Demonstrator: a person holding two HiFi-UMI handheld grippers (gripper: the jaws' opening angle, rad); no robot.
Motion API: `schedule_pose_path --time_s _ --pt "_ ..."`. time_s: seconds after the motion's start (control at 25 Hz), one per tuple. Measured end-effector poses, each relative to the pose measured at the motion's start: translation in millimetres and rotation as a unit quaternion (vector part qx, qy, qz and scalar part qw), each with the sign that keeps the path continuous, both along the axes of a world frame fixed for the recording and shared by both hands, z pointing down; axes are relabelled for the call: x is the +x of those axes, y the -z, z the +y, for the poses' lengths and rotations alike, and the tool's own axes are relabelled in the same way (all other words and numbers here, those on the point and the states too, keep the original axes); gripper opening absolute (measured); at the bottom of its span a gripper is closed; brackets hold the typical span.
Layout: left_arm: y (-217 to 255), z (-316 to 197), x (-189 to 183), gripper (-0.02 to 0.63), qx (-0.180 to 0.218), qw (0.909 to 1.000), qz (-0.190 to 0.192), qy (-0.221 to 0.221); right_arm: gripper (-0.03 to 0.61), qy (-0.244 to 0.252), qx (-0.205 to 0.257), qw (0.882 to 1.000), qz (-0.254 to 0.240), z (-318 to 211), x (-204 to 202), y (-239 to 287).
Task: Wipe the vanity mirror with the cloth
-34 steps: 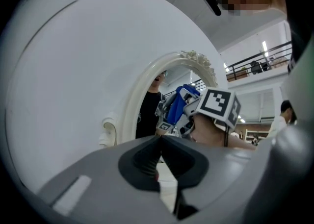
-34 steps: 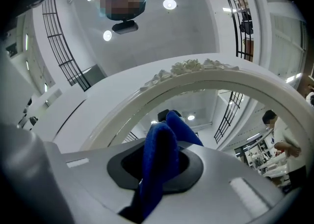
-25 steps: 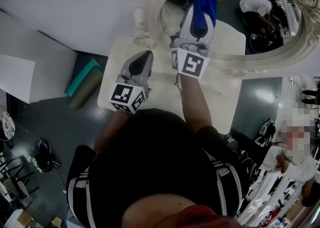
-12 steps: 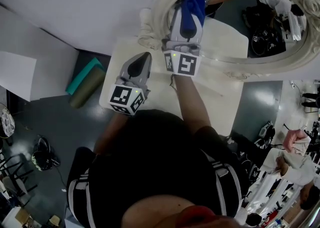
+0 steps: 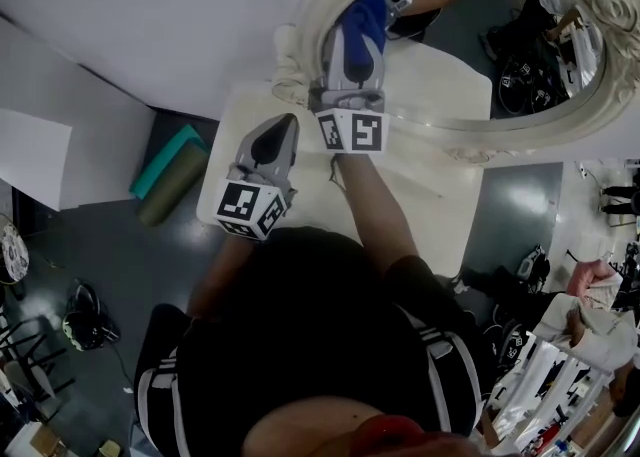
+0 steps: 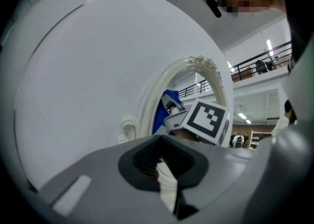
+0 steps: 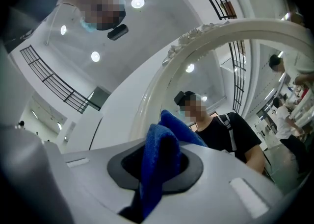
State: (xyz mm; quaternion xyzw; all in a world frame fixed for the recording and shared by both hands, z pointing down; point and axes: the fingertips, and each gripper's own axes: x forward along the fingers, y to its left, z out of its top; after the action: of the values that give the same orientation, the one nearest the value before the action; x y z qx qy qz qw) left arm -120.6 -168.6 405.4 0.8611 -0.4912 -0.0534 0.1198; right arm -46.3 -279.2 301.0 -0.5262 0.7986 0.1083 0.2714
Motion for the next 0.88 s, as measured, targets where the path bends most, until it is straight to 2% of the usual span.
schedule_pose_path --time_s 0.24,0.44,0.72,0.88 --pt "6 15 -3 0.009 0.001 0.9999 -0.001 0.011 0.041 0.027 -0.009 0.999 -0.014 10 5 3" --pt "8 27 0 0.009 0.005 0.9999 -0.002 0.009 0.041 0.022 -0.006 0.999 -0.038 35 26 9" --pt "18 47 55 0.009 0.008 0.9996 -0.007 -0.028 0.041 -0.021 0.007 0.998 -0.063 94 117 25" --pt "8 36 57 0.009 0.003 0.9989 -0.004 -0.048 0.041 -0.058 0.001 0.996 -0.063 103 141 7"
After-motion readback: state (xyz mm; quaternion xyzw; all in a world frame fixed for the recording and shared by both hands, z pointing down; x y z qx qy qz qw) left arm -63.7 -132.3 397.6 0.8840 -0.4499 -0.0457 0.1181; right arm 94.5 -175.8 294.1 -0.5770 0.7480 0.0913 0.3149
